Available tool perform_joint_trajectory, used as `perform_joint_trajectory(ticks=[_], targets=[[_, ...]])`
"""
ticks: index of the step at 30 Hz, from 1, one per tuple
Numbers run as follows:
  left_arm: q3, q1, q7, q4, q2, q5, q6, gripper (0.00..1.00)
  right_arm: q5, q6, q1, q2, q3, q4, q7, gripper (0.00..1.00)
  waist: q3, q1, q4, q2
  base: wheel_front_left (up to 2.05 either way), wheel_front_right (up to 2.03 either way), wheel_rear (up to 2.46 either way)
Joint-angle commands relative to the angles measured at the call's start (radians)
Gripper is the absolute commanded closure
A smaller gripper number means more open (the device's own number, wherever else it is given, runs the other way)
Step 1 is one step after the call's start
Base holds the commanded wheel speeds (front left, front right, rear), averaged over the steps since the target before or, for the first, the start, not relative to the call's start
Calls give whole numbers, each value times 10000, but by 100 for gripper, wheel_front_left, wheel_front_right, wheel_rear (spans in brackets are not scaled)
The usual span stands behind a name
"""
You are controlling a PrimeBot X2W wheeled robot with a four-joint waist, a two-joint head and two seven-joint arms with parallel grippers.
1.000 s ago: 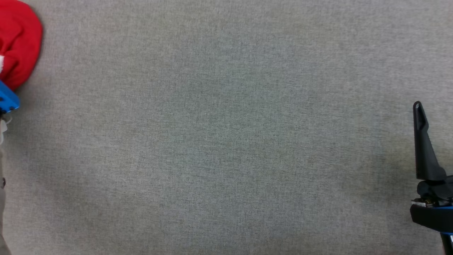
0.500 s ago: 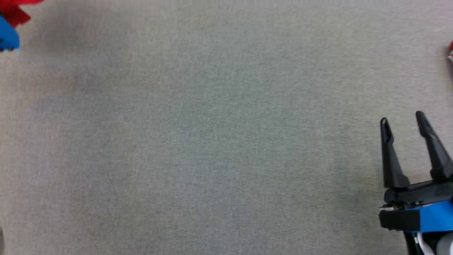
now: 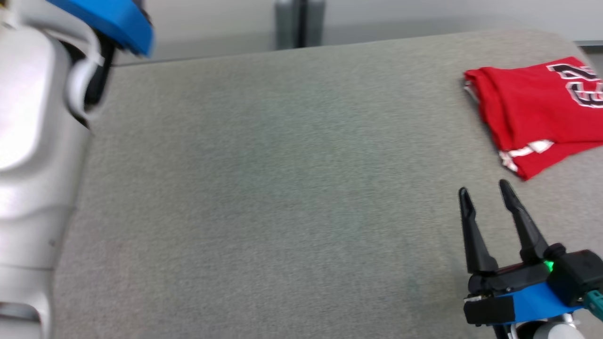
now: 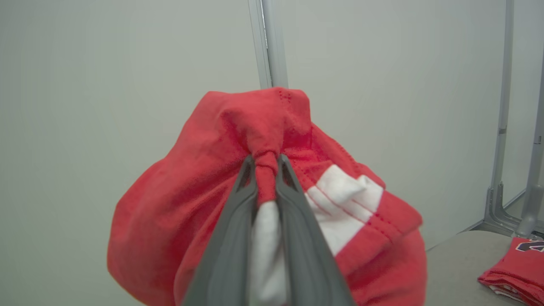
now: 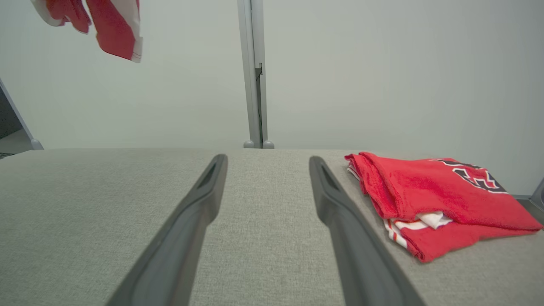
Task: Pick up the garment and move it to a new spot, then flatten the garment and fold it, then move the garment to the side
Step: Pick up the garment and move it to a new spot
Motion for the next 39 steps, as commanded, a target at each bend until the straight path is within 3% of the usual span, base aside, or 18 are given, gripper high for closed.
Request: perform_joint_trajectory(ticks=[1, 11, 25, 26, 27, 32, 39], targets=[[-156, 433, 31, -85, -110, -85, -8, 100, 72, -1, 107, 59, 94, 111, -83, 0, -511, 1, -585, 0, 0, 0, 0], [-1782, 3124, -211, 105, -1168, -539, -9, 100, 221, 1, 161, 179, 443, 647, -374, 0, -887, 1, -1254, 0, 0, 0, 0], [-2973, 6331, -853, 1218, -1950, -818, 61, 100, 270, 1, 307, 211, 381, 973, -458, 0, -1310, 1, -892, 0, 0, 0, 0], [-2992, 6397, -936, 1180, -1976, -790, 94, 30, 298, 1, 333, 210, 359, 1000, -468, 0, -1361, 1, -810, 0, 0, 0, 0], [-2997, 6458, -1018, 1117, -1995, -768, 146, 0, 318, 1, 353, 211, 371, 1027, -472, 0, -1408, 1, -748, 0, 0, 0, 0], [-2659, 6615, -1511, 452, -1826, -596, 578, 0, 344, 1, 538, 211, 312, 1149, -488, 0, -1784, 1, -415, 0, 0, 0, 0], [-937, 7539, -1674, -1841, -1145, -80, 1656, 0, 388, 1, 872, 205, 81, 1208, -490, 0, -2267, 1, 41, 0, 0, 0, 0]])
